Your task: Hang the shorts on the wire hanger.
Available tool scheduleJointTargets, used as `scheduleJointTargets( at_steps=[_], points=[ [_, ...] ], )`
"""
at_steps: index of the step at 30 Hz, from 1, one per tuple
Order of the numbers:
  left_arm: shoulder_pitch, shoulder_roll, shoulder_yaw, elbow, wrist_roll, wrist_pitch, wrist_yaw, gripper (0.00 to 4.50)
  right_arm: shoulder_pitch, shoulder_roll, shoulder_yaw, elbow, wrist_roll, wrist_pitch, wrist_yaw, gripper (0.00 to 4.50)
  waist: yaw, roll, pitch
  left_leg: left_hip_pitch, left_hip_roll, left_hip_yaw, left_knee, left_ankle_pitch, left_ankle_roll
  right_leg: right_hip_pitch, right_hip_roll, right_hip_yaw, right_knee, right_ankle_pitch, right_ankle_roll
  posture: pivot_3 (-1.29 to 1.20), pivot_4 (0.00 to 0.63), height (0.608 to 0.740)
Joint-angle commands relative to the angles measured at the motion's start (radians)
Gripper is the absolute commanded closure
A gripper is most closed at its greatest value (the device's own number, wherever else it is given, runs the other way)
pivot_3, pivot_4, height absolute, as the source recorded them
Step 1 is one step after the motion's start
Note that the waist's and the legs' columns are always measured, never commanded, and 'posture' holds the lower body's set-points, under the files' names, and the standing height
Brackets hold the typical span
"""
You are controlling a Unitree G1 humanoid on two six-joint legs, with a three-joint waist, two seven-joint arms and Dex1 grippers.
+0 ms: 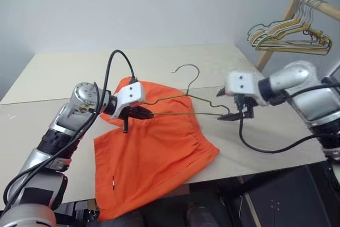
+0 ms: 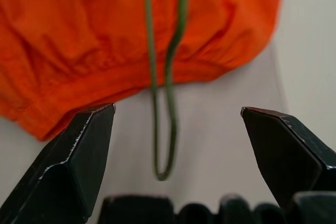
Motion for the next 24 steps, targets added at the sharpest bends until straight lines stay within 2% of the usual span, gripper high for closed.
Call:
scheduleJointTargets(
  at_steps=[1,3,5,7,8,9,15,17,22,24],
  points=[
    [-0.010,0.003,0.047,-0.034,-0.020,-0.004,0.000,4.50,-0.057,0.045,0.017,0.036,-0.083,0.040,0.014,0.05,0.005,0.000,0.000,0.000,0.000,0.000,0.000,0.000,0.000,0.000,0.000,0.000,0.000,0.000,0.000,-0.08,0.000,0.740],
    [-0.004,0.003,0.051,-0.042,-0.022,-0.001,0.002,4.50,-0.066,0.069,0.026,0.054,-0.115,0.052,0.021,0.21,0.008,0.000,0.000,0.000,0.000,0.000,0.000,0.000,0.000,0.000,0.000,0.000,0.001,0.000,0.000,-0.07,0.000,0.740],
    [-0.001,0.003,0.055,-0.048,-0.024,0.004,0.002,4.50,-0.070,0.085,0.024,0.063,-0.131,0.060,0.038,0.61,0.010,0.000,0.000,0.000,0.000,0.000,0.000,0.000,0.000,0.000,0.000,0.000,0.001,0.000,0.000,-0.07,0.000,0.740],
    [0.002,0.002,0.058,-0.051,-0.024,0.006,0.000,4.50,-0.075,0.102,0.018,0.070,-0.141,0.073,0.046,1.33,0.013,0.000,0.000,0.000,0.000,0.000,0.000,0.000,0.000,0.000,0.000,-0.001,0.001,0.000,0.000,-0.07,0.000,0.740],
    [0.003,0.002,0.059,-0.052,-0.024,0.005,-0.001,4.50,-0.077,0.108,0.015,0.072,-0.146,0.078,0.049,1.41,0.014,0.000,0.000,0.000,0.000,0.000,0.000,0.000,0.000,0.000,0.000,-0.001,0.001,0.000,0.000,-0.07,0.000,0.740],
    [0.004,0.001,0.059,-0.051,-0.021,0.003,-0.001,4.50,-0.077,0.113,0.012,0.073,-0.149,0.080,0.052,1.87,0.014,0.000,0.000,0.000,0.000,0.000,0.000,0.000,0.000,0.000,0.000,-0.001,0.001,0.000,0.000,-0.07,0.000,0.740],
    [0.008,-0.005,0.056,-0.053,-0.016,-0.001,-0.002,4.50,-0.067,0.133,0.002,0.053,-0.159,0.110,0.061,3.95,0.014,0.000,0.000,0.000,0.000,0.000,0.001,0.000,0.000,0.000,0.000,-0.001,0.001,0.000,0.000,-0.07,0.002,0.740],
    [0.009,-0.006,0.054,-0.052,-0.015,-0.009,-0.007,4.50,-0.064,0.138,-0.002,0.047,-0.160,0.114,0.056,4.46,0.013,0.000,0.000,0.000,0.000,0.000,0.001,0.000,0.000,0.000,0.000,-0.001,0.001,0.000,0.000,-0.08,0.002,0.740],
    [0.027,-0.004,0.061,-0.046,-0.026,-0.078,-0.044,4.50,-0.016,0.122,-0.031,-0.016,-0.137,0.124,0.060,4.46,0.014,0.000,0.000,-0.001,0.000,-0.001,0.001,0.000,0.000,0.000,0.000,-0.002,0.001,0.000,0.000,-0.08,0.000,0.740],
    [0.035,-0.006,0.075,-0.037,-0.049,-0.093,-0.069,3.94,0.043,0.089,-0.060,-0.067,-0.110,0.129,0.072,4.50,0.017,0.000,0.000,-0.001,0.000,-0.001,0.001,0.000,0.000,0.000,0.000,-0.002,0.001,0.000,0.000,-0.07,0.000,0.740]
  ],
)
